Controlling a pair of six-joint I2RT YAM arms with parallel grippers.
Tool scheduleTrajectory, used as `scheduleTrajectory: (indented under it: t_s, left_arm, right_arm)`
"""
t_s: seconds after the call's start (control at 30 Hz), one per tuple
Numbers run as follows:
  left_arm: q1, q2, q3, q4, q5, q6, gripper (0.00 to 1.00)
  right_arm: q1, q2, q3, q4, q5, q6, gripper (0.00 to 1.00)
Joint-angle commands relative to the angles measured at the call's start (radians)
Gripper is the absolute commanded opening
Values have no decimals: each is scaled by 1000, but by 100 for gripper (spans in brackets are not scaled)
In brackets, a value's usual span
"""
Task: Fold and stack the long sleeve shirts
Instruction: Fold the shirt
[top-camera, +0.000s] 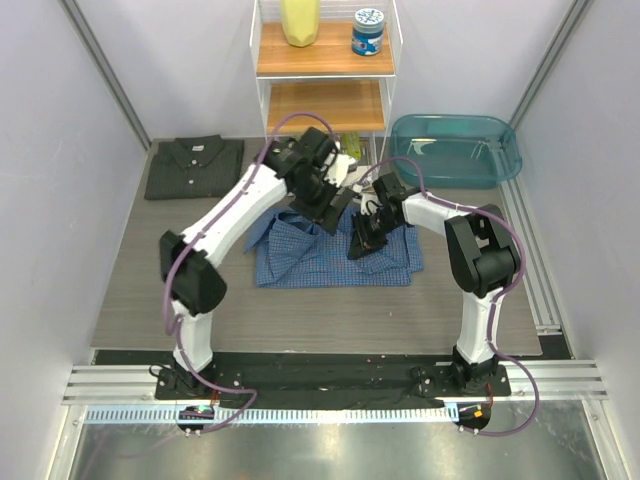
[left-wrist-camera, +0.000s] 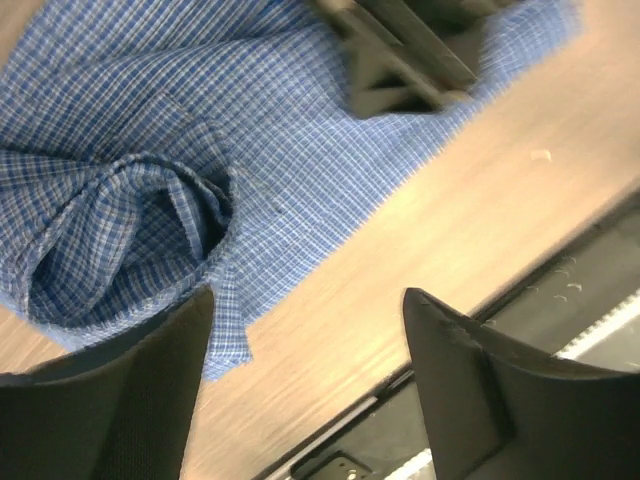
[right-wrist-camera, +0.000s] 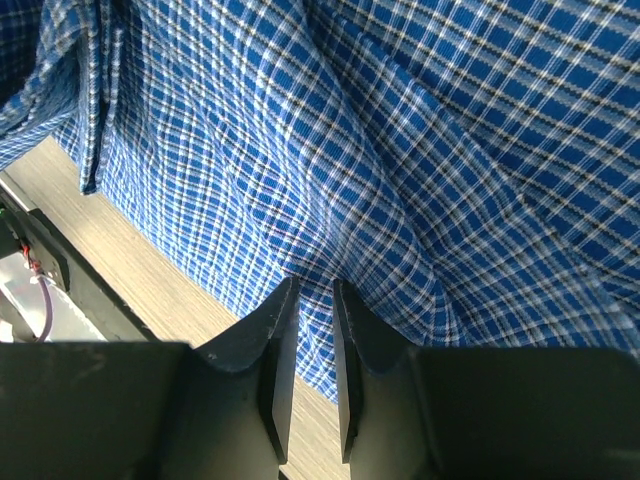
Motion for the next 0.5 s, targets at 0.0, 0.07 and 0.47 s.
scheduleTrajectory:
  t_s: [0.0, 0.07, 0.47]
  left_arm:
    - [168, -199, -136, 18, 210, 77, 66]
    - [306, -268, -287, 125, 248, 59, 62]
    - [603, -231, -553, 254, 245, 16, 66]
  right_arm:
    - [1, -78, 22, 3, -12, -21, 26]
    - [1, -116, 25, 18, -37, -11, 27]
    - [160, -37, 328, 112, 19, 48, 55]
